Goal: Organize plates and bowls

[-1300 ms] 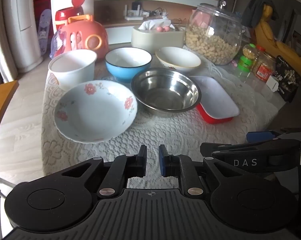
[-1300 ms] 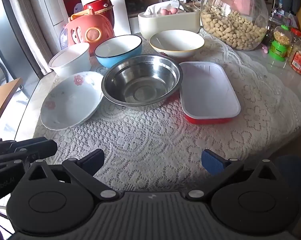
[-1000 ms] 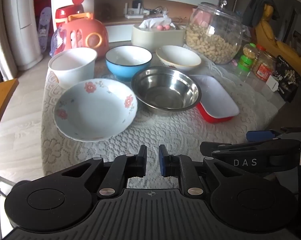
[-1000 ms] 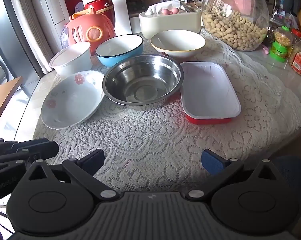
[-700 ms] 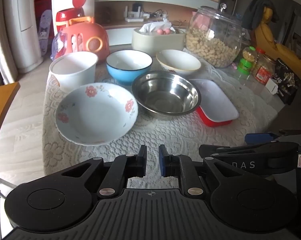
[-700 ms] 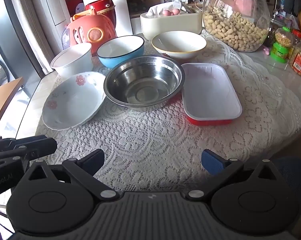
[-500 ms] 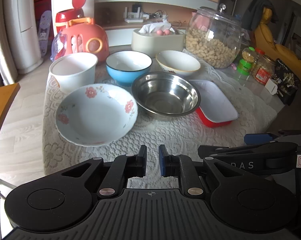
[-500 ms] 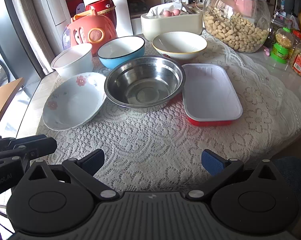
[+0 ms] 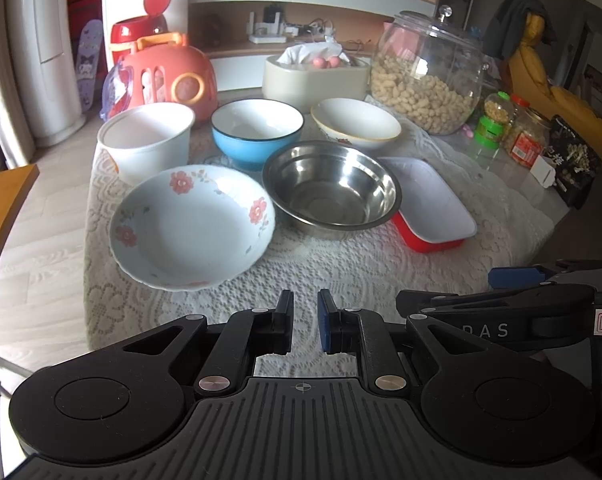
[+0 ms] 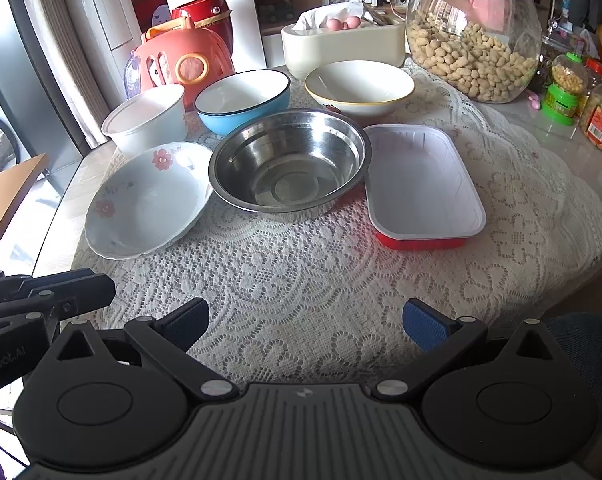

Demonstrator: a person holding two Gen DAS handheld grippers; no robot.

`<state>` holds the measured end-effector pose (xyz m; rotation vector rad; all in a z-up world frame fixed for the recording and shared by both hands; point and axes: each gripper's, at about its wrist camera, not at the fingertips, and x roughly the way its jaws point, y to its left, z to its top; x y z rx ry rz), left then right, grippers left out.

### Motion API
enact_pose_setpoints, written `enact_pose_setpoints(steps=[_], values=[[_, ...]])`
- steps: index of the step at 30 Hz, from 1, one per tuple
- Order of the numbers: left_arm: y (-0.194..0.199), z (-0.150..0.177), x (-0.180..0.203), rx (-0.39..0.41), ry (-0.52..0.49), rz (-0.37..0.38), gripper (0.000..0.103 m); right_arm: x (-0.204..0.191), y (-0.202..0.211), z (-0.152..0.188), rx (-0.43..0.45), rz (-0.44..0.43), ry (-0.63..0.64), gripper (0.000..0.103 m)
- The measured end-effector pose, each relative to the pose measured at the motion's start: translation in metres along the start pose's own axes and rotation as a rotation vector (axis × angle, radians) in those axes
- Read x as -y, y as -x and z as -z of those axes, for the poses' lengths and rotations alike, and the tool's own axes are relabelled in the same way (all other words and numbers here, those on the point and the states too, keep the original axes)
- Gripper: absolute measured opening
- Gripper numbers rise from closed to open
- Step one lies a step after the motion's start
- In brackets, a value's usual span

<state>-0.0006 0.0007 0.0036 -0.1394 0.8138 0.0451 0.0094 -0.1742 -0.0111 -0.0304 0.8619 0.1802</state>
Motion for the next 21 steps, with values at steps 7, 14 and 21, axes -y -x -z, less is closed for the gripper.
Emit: enact_pose_setpoints(steps=[7, 14, 21], values=[[-0.0020, 0.0012, 0.0006, -0.007, 0.000, 0.000, 0.017, 0.0000, -0.0005, 0.0015, 0.001, 0.000, -0.001, 0.103], [-0.0028, 0.0010, 0.0003, -0.008, 0.000, 0.000, 0.017, 0.0003, -0.0003, 0.0015, 0.000, -0.003, -0.001, 0.103], [-0.0043, 0.0010, -0.0001, -0.010, 0.000, -0.001, 0.017, 0.0001, -0.0005, 0.0013, 0.000, -0.002, -0.002, 0.103]])
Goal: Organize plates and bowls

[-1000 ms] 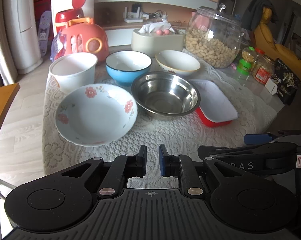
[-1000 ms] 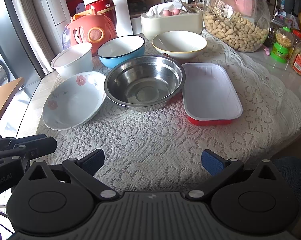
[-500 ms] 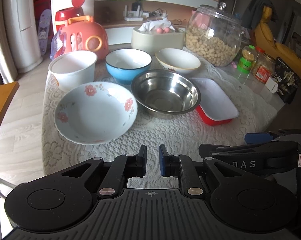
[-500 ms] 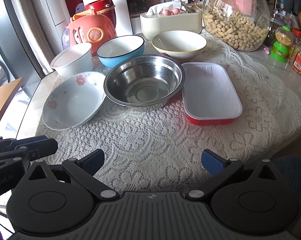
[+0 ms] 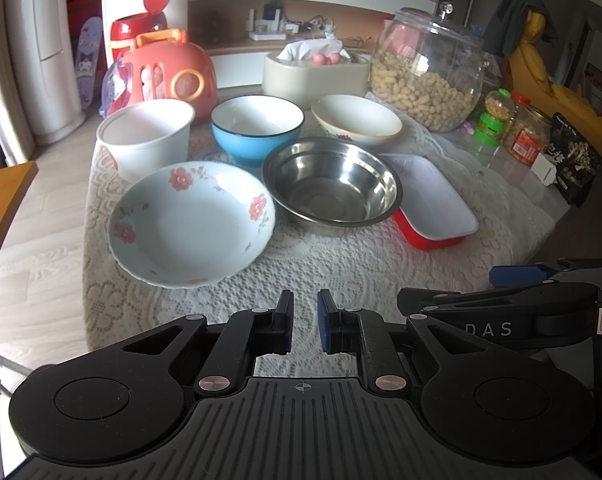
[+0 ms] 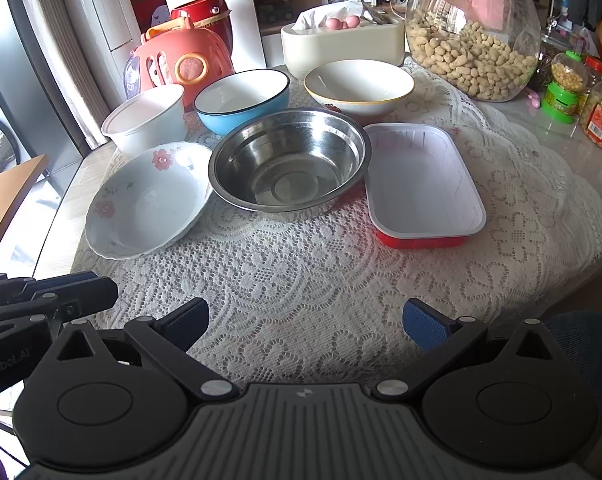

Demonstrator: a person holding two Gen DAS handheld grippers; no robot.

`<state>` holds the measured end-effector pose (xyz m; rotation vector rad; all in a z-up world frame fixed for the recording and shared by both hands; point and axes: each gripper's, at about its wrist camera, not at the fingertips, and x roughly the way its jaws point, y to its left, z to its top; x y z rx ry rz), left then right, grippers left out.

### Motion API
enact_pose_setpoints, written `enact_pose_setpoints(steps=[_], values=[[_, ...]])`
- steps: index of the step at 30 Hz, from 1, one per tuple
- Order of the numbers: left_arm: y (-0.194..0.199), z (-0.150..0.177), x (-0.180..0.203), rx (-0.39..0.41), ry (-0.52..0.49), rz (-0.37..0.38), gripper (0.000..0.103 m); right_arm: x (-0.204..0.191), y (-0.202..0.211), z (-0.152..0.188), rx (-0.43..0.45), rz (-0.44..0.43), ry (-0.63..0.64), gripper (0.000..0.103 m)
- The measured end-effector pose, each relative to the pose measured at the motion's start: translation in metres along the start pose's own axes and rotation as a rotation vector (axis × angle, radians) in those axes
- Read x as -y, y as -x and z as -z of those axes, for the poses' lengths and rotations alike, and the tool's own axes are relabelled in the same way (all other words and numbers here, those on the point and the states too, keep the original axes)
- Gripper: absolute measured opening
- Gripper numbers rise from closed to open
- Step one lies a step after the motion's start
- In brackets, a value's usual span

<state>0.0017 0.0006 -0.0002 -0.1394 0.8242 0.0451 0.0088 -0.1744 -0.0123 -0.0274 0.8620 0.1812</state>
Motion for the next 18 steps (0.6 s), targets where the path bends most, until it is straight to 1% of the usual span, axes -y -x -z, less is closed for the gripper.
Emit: enact_pose_setpoints(steps=[18], values=[[0.0001, -0.0004, -0.0002, 0.000, 0.000, 0.000, 0.017, 0.0006, -0.0006, 0.0001, -0.003, -0.001, -0.003, 0.103]])
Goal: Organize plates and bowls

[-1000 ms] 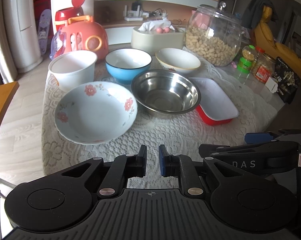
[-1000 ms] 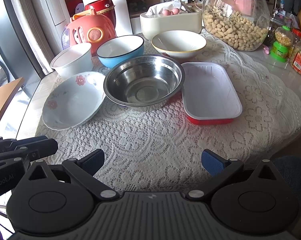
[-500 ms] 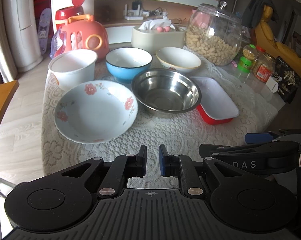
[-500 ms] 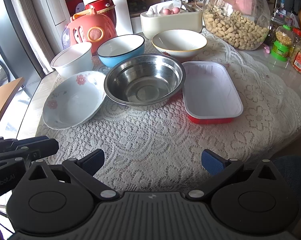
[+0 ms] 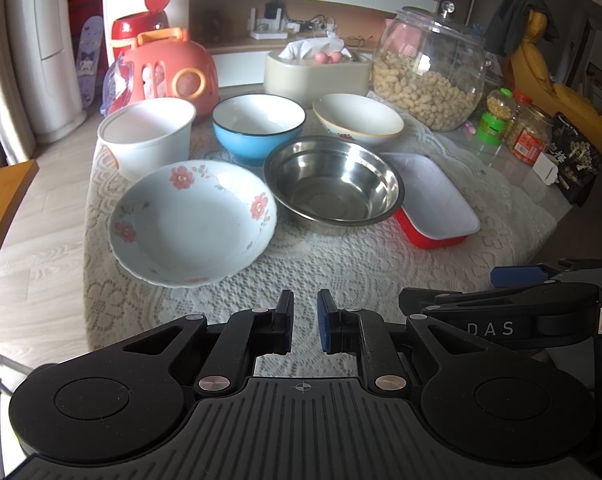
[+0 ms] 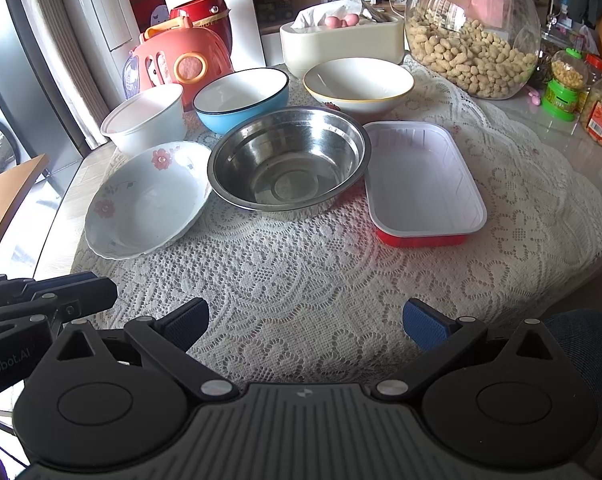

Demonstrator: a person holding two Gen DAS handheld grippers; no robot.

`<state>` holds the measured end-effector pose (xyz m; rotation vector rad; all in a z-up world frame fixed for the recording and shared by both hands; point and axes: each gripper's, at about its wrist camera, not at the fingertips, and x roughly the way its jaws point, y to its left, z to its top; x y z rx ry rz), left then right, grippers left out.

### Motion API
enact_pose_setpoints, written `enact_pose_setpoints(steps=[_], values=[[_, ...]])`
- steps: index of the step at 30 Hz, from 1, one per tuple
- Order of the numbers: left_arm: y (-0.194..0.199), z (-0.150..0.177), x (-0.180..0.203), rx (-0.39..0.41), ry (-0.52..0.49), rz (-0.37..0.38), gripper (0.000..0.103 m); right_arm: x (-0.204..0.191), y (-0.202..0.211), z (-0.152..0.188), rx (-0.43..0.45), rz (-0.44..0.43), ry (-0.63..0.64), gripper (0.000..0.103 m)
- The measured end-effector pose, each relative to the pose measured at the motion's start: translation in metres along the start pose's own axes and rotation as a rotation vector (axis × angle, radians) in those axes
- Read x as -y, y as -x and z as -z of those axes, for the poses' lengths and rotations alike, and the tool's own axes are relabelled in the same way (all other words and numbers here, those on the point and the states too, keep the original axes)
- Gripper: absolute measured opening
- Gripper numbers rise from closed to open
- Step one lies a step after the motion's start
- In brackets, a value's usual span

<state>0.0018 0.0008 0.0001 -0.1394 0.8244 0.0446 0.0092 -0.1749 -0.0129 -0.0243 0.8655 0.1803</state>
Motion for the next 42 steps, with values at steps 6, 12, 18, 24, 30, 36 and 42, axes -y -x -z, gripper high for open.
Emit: enact_pose_setpoints(steps=[6, 12, 18, 24, 30, 36, 42], values=[[-0.001, 0.000, -0.001, -0.001, 0.000, 0.000, 0.017, 0.000, -0.001, 0.000, 0.000, -0.001, -0.001, 0.103], [-0.004, 0.001, -0.005, -0.002, 0.007, -0.009, 0.017, 0.001, -0.003, 0.000, -0.004, -0.003, -0.002, 0.103], [-0.010, -0.007, -0.003, -0.003, 0.024, -0.016, 0.017, 0.007, -0.010, -0.004, -0.006, -0.020, 0.001, 0.103], [-0.037, -0.027, 0.006, -0.019, 0.119, 0.179, 0.019, 0.037, -0.012, -0.020, 0.090, 0.011, 0.013, 0.103], [-0.084, -0.054, 0.041, -0.049, 0.165, 0.302, 0.019, 0.104, -0.027, -0.043, 0.160, 0.125, -0.050, 0.103], [-0.147, -0.074, 0.064, -0.154, 0.241, 0.284, 0.019, 0.173, -0.062, -0.061, 0.124, 0.057, -0.188, 0.081], [-0.191, -0.078, 0.078, -0.252, 0.250, 0.239, 0.019, 0.200, -0.109, -0.071, 0.016, -0.091, -0.264, 0.070]])
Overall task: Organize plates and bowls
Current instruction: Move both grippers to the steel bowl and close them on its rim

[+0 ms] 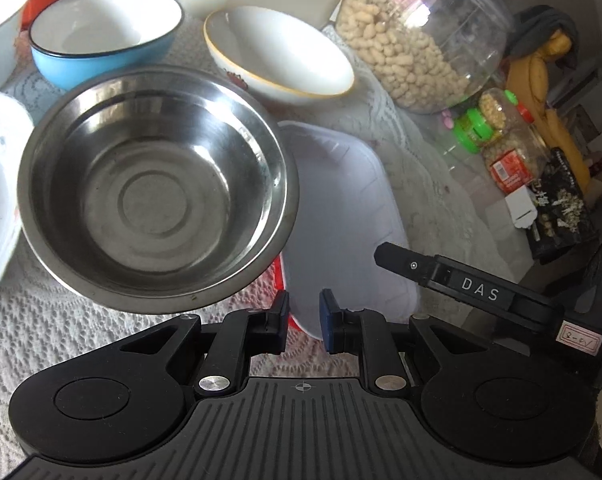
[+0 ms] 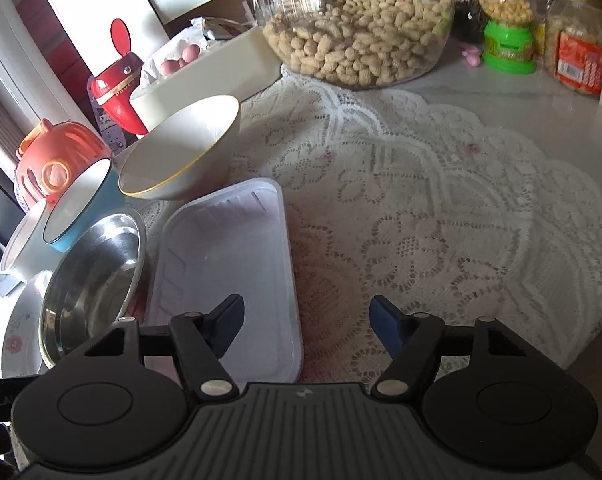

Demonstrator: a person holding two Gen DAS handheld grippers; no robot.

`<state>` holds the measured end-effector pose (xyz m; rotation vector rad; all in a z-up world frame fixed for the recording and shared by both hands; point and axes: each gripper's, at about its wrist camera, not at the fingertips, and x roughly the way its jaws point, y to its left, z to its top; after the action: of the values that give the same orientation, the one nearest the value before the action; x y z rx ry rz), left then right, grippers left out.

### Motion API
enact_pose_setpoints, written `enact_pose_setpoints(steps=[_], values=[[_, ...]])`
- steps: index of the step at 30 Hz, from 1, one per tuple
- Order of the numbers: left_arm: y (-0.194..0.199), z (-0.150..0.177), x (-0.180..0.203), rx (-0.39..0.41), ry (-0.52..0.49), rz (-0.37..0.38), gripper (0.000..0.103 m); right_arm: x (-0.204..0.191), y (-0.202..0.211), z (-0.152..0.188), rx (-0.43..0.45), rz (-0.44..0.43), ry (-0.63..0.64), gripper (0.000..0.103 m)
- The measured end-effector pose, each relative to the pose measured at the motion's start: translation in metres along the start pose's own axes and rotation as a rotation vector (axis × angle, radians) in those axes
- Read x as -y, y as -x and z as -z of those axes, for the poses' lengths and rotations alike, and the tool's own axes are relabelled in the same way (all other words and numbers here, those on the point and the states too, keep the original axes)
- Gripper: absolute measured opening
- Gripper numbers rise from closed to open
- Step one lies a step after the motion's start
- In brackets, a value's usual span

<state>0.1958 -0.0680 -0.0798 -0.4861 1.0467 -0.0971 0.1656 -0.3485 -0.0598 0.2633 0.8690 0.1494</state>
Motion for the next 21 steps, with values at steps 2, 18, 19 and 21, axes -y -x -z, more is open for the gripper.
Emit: enact_pose_setpoints(steps=[2, 18, 19, 21], values=[[-0.011, -0.003, 0.006, -0.021, -0.010, -0.006, 0.020, 0.007, -0.012, -0.001, -0.045, -0.061, -0.030, 0.071], [-0.053, -0.033, 0.071, -0.063, -0.194, 0.255, 0.023, 0.082, 0.018, -0.013, 0.235, -0.043, -0.304, 0.074], [-0.044, -0.032, 0.069, -0.053, -0.209, 0.274, 0.023, 0.081, 0.020, -0.012, 0.261, -0.016, -0.300, 0.076], [-0.018, -0.032, 0.060, 0.003, -0.226, 0.280, 0.023, 0.075, 0.025, -0.011, 0.304, 0.020, -0.279, 0.076]])
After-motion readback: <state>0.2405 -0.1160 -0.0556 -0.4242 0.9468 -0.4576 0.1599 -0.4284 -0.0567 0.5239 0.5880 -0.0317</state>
